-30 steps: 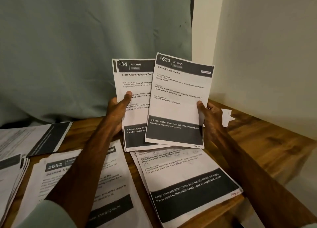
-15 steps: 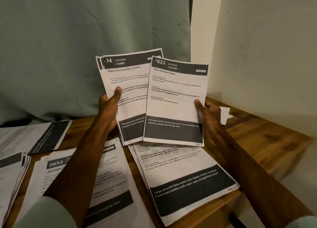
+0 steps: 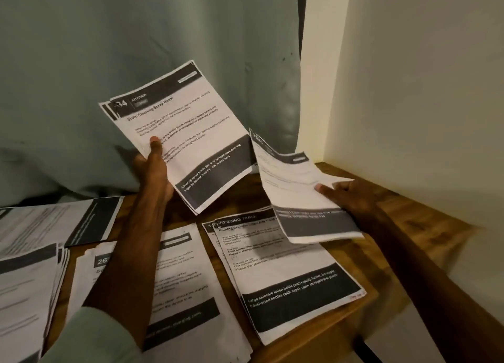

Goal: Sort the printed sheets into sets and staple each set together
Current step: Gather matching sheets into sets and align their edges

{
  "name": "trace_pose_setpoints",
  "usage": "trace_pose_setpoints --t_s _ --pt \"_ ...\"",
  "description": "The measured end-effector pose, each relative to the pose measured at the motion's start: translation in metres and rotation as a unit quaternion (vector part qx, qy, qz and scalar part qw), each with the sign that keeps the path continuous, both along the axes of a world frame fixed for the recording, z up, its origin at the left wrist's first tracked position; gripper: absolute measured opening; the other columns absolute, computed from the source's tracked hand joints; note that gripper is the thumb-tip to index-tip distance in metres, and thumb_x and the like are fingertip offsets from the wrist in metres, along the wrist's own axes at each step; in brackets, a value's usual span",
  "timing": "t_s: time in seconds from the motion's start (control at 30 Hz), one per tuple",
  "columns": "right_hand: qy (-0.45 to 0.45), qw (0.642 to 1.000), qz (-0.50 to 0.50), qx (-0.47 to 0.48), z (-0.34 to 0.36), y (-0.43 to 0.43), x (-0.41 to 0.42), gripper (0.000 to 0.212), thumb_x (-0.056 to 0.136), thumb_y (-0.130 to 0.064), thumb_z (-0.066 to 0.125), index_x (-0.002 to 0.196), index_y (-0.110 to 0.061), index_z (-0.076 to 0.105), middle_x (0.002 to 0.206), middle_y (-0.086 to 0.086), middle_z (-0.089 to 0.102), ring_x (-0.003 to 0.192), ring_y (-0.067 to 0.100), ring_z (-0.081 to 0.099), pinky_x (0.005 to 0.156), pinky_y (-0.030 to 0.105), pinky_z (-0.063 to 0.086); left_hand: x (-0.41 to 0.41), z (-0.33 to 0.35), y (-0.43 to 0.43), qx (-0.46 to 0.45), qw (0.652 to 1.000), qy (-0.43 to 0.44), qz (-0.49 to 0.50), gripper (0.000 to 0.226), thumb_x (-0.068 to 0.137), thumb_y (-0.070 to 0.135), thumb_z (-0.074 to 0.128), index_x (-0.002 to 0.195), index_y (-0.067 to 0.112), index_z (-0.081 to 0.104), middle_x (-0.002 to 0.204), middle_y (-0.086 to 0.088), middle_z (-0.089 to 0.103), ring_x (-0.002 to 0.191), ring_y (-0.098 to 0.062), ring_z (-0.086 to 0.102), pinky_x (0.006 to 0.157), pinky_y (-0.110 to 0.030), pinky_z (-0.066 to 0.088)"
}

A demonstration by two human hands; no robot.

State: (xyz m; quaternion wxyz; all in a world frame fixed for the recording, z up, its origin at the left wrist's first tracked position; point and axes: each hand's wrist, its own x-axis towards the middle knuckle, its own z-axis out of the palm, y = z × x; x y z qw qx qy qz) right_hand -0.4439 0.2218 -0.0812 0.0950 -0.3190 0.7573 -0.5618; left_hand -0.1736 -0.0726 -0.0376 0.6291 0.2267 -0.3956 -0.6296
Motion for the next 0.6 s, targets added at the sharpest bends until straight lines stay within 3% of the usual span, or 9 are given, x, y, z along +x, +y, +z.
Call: trace_pose_setpoints --t_s 0.07,0.17,0.27,0.33,0.4,0.47,0.53,0.6 --pt "0.01 0.998 -0.002 0.061 -0.014 0.01 -0.004 0.062 0.075 -0.056 0.085 0.08 0.004 0.068 0.08 0.015 0.075 0.078 0.033 0.074 0.07 0.034 0.053 0.003 0.003 -0.001 0.0 1.0 0.007 0.001 0.016 0.104 0.028 0.06 0.118 0.022 0.057 0.111 -0.001 0.073 0.084 -0.012 0.076 0.078 -0.036 0.064" --pt "0.024 0.99 0.003 0.137 -0.032 0.013 0.0 0.047 0.077 -0.051 0.084 0.089 -0.007 0.072 0.082 0.005 0.077 0.073 0.02 0.075 0.074 0.032 0.061 -0.003 0.007 0.006 -0.004 0.999 0.027 -0.019 0.019 0.104 0.024 0.06 0.122 0.016 0.057 0.103 0.001 0.072 0.076 -0.009 0.076 0.067 -0.031 0.063" --pt "0.103 0.976 -0.005 0.193 -0.041 0.003 0.017 0.04 0.081 -0.047 0.082 0.074 -0.01 0.068 0.073 0.007 0.071 0.064 0.014 0.066 0.059 0.02 0.047 -0.018 0.009 0.015 -0.003 0.998 0.009 -0.055 0.021 0.103 0.02 0.061 0.122 0.01 0.059 0.095 0.0 0.072 0.067 -0.008 0.074 0.059 -0.029 0.062" --pt "0.154 0.965 0.001 0.211 -0.045 -0.005 0.018 0.043 0.081 -0.053 0.079 0.068 -0.014 0.066 0.071 0.005 0.069 0.07 0.017 0.064 0.065 0.023 0.047 -0.029 0.008 0.022 -0.015 0.996 -0.023 -0.083 0.021 0.103 0.02 0.062 0.121 0.008 0.061 0.094 -0.001 0.072 0.066 -0.009 0.073 0.057 -0.029 0.061" --pt "0.164 0.969 0.027 0.18 -0.043 -0.004 0.018 0.053 0.071 -0.074 0.073 0.071 -0.021 0.072 0.08 0.004 0.073 0.082 0.024 0.069 0.082 0.037 0.057 -0.04 0.005 0.028 -0.031 0.992 -0.053 -0.107 0.017 0.103 0.021 0.063 0.116 0.011 0.063 0.095 -0.001 0.073 0.067 -0.009 0.074 0.057 -0.029 0.061" --pt "0.111 0.99 0.025 0.088 -0.043 -0.003 0.01 0.072 0.055 -0.096 0.058 0.075 -0.03 0.076 0.092 0.007 0.075 0.096 0.034 0.071 0.095 0.051 0.056 -0.046 0.001 0.032 -0.039 0.988 -0.075 -0.133 0.013 0.103 0.022 0.062 0.112 0.014 0.064 0.094 0.0 0.074 0.07 -0.012 0.075 0.059 -0.032 0.061" --pt "0.1 0.994 0.033 0.006 -0.025 -0.002 0.016 0.073 0.073 -0.093 0.046 0.092 -0.03 0.077 0.101 0.004 0.077 0.099 0.028 0.072 0.097 0.051 0.055 -0.052 -0.004 0.032 -0.04 0.982 -0.093 -0.16 0.013 0.103 0.023 0.062 0.111 0.015 0.066 0.096 -0.002 0.076 0.076 -0.017 0.076 0.064 -0.035 0.062" --pt "0.008 0.996 0.063 -0.055 -0.001 -0.008 0.026 0.066 0.092 -0.075 0.047 0.116 -0.019 0.073 0.112 0.0 0.077 0.102 0.021 0.074 0.095 0.047 0.058 -0.058 -0.009 0.034 -0.043 0.976 -0.109 -0.183 0.011 0.102 0.023 0.063 0.109 0.016 0.068 0.1 -0.005 0.077 0.08 -0.022 0.077 0.067 -0.039 0.063"
